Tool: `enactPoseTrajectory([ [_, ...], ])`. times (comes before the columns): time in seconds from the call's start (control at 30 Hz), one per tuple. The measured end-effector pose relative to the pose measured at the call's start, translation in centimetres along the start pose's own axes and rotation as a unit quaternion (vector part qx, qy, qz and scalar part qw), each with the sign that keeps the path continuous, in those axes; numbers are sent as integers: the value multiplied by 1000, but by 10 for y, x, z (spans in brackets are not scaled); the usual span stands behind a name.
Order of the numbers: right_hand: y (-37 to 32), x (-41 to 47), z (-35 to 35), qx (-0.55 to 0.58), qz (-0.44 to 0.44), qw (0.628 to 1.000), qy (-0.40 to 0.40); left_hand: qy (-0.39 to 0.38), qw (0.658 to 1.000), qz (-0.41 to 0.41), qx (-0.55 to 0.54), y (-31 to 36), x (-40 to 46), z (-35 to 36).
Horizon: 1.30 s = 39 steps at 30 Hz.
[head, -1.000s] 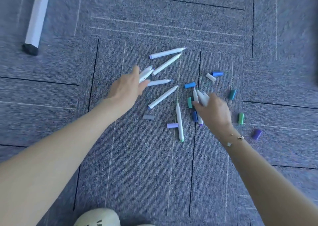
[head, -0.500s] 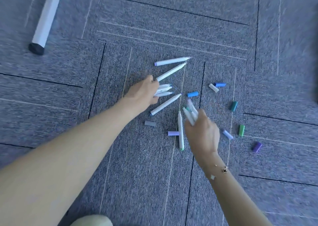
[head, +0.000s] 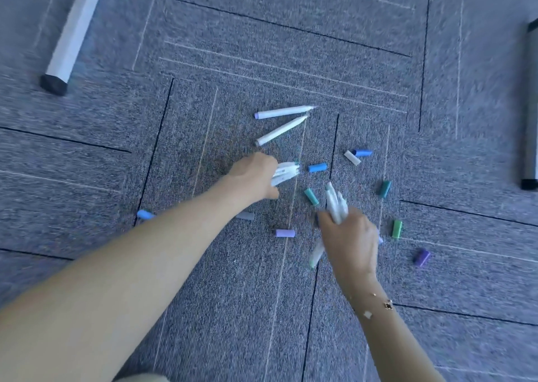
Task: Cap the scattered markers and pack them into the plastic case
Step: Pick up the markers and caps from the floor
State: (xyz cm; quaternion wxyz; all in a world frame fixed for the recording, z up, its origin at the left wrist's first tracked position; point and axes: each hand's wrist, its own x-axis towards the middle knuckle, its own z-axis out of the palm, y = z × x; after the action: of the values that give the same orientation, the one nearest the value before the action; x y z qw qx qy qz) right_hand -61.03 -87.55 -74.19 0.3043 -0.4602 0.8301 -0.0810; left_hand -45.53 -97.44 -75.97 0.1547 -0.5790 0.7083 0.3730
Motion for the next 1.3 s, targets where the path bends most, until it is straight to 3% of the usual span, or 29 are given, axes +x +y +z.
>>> enactPoseTrajectory([
  [0.07, 2, 3, -13, 62, 20, 998, 14, 11, 1000, 0, -28, -1, -1, -8],
  [0.2, -5, 6, -25, 230, 67, 970, 35, 125, 987, 20, -100, -5, 9, -49],
  [0.37, -12, -1, -15, 239, 82, 968, 4, 187, 980, 48, -39, 4, 45, -89],
  [0.57, -44, 17, 8, 233, 58, 970, -37, 146, 989, -4, 35, 4, 67, -67],
  [0.8, -103, 72, 32, 252, 18, 967, -40, 28, 987, -77, 140, -29, 51, -64],
  [0.93, -121, 98, 41, 166, 1, 985, -50, 9, 989, -103, 105, -66, 27, -68],
  [1.1, -127, 101, 44, 13, -13, 998, -63, 49, 987, -147, -43, -103, 4, -65],
  [1.3, -107, 76, 45, -72, -89, 992, -57, 51, 989, -120, -65, -106, -2, -56],
])
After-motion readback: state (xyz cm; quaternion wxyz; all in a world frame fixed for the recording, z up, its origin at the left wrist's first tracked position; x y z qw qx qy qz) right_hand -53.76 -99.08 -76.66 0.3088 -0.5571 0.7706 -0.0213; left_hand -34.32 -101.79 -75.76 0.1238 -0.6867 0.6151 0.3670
